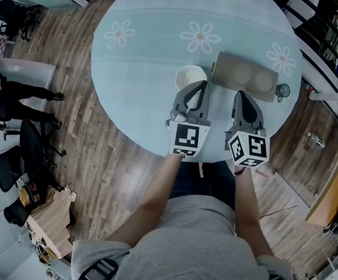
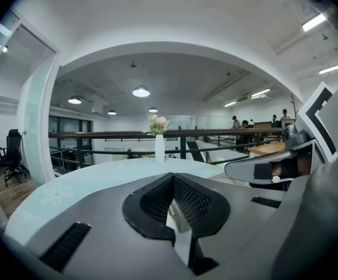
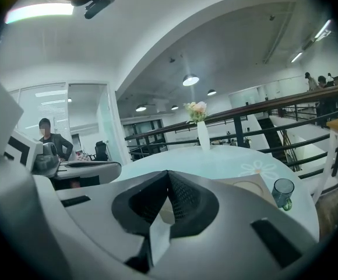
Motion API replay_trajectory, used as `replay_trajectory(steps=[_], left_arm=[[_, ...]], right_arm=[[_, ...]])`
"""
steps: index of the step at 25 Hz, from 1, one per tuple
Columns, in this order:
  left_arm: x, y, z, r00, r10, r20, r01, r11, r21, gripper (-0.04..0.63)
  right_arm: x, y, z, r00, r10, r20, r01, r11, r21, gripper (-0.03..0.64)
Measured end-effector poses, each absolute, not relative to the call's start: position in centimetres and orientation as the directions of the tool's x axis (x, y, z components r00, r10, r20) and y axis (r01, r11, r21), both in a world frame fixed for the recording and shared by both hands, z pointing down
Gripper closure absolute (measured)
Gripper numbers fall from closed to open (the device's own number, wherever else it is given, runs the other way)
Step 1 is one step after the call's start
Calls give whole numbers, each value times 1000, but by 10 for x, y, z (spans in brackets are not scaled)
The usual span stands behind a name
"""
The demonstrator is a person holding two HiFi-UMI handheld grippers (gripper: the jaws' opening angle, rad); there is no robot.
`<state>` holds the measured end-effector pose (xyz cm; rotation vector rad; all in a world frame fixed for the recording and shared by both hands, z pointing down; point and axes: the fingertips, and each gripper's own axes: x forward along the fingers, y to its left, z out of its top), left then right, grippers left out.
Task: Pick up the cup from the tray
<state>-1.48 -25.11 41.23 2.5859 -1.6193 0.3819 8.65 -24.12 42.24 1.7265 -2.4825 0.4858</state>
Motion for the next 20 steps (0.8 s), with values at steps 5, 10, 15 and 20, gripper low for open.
replay_trajectory(steps=[5,10,15,20], left_arm=[[-8,-260,398,425,-876,227,-888,-453,-84,588],[-1,-265,387,433,-877,207,-884,-458,-96,588],[0,-263,386,434,-877,207,-883,-459,-94,588],[-1,-263,391,426,-879,217,-887,-452,-92,588]], right_arm=[[92,-246,413,-337,-915,223,-936,301,-184,608],[92,-249,404,-336,-919,207,-939,307,-158,607],[89,-248,400,-339,-920,197,-937,312,-155,609],[84,-248,402,-348,-916,202,-934,321,-154,607]])
